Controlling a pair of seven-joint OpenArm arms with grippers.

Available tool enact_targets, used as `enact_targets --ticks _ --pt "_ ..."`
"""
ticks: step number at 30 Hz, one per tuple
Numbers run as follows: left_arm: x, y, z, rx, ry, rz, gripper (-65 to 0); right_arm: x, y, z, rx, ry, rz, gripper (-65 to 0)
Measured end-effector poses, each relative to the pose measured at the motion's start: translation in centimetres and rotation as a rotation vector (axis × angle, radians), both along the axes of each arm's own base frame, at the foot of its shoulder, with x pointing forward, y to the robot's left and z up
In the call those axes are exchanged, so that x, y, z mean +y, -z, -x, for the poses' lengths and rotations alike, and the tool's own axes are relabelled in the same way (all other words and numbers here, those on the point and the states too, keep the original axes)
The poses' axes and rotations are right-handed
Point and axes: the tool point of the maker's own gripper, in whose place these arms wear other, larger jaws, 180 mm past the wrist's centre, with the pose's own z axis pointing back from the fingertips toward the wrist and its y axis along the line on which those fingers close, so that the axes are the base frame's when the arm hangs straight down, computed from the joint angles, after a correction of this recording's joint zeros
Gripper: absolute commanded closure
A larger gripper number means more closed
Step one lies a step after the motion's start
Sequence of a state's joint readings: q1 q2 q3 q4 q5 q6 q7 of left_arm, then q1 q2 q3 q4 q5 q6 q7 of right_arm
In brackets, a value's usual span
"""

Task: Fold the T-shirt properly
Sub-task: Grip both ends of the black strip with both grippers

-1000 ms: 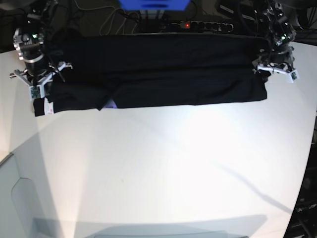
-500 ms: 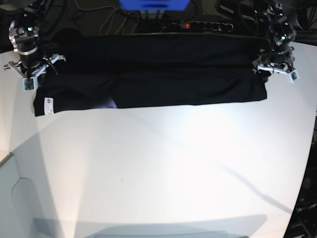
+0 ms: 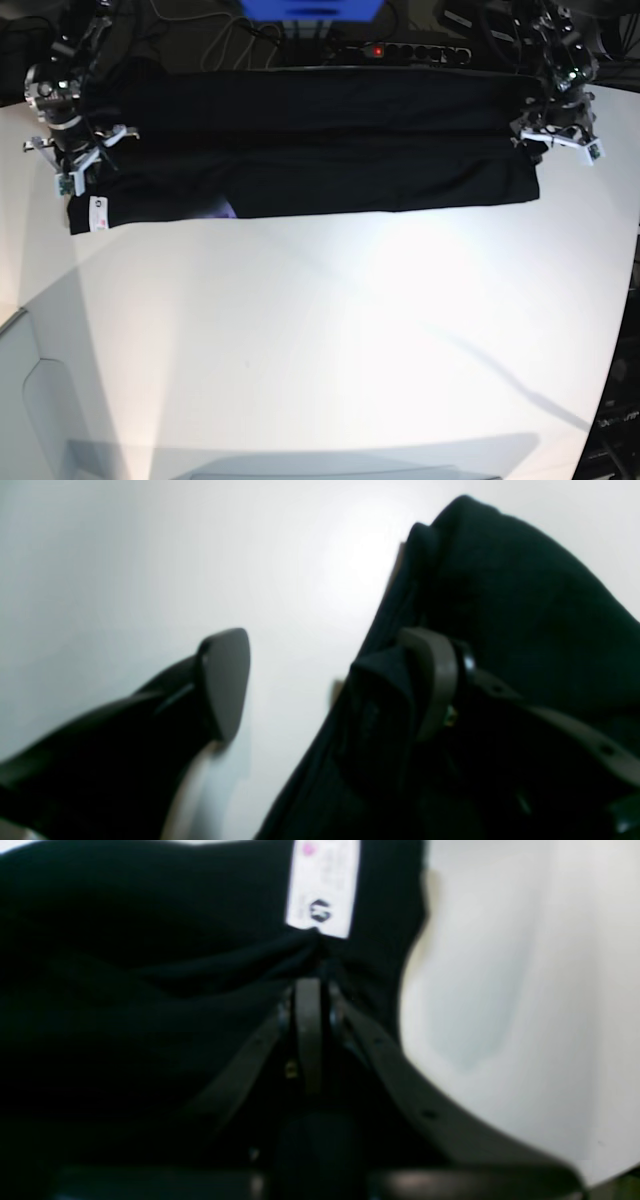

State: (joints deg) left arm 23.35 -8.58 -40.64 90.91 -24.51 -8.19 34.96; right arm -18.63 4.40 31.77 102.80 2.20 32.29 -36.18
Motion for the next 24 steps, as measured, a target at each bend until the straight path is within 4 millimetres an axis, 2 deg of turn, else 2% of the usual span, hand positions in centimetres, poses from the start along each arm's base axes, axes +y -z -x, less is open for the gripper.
enact_targets --ticks 2,7,9,13,16,19,22,24 --pt "0.0 0.0 0.3 0.002 0.0 -0.002 -44.2 0.0 0.7 0.0 0.011 0.006 -0.016 0.0" --pt "0.1 0.1 0.6 0.007 -0.001 -0.006 -51.4 -0.1 2.0 0.7 0.052 0.016 -0.033 -0.6" --pt "0.1 0.1 0.6 0.007 -0.001 -0.006 -51.9 0.0 2.0 0.7 0.051 0.014 -0.032 -5.3" --pt "0.1 0.0 0.6 0.007 0.001 -0.006 -51.9 -0.1 1.9 0.7 0.053 0.011 -0.026 -19.0" --pt "-0.1 -0.6 0.7 0.009 0.016 -0.014 -51.9 -0.5 0.6 0.4 0.024 0.016 -0.005 -23.6" --pt "-0.1 -2.6 0.2 -0.016 0.048 -0.058 -51.9 -1.3 -2.3 -0.1 -0.06 0.05 0.035 -24.4" --pt "-0.2 -4.8 -1.1 -0.079 0.07 -0.096 -51.9 -0.4 -3.9 -0.2 -0.101 0.061 0.034 -24.5" --pt "-0.5 -5.2 -1.2 -0.085 0.081 -0.098 -51.9 0.0 -4.3 0.1 -0.11 0.047 0.037 -24.5"
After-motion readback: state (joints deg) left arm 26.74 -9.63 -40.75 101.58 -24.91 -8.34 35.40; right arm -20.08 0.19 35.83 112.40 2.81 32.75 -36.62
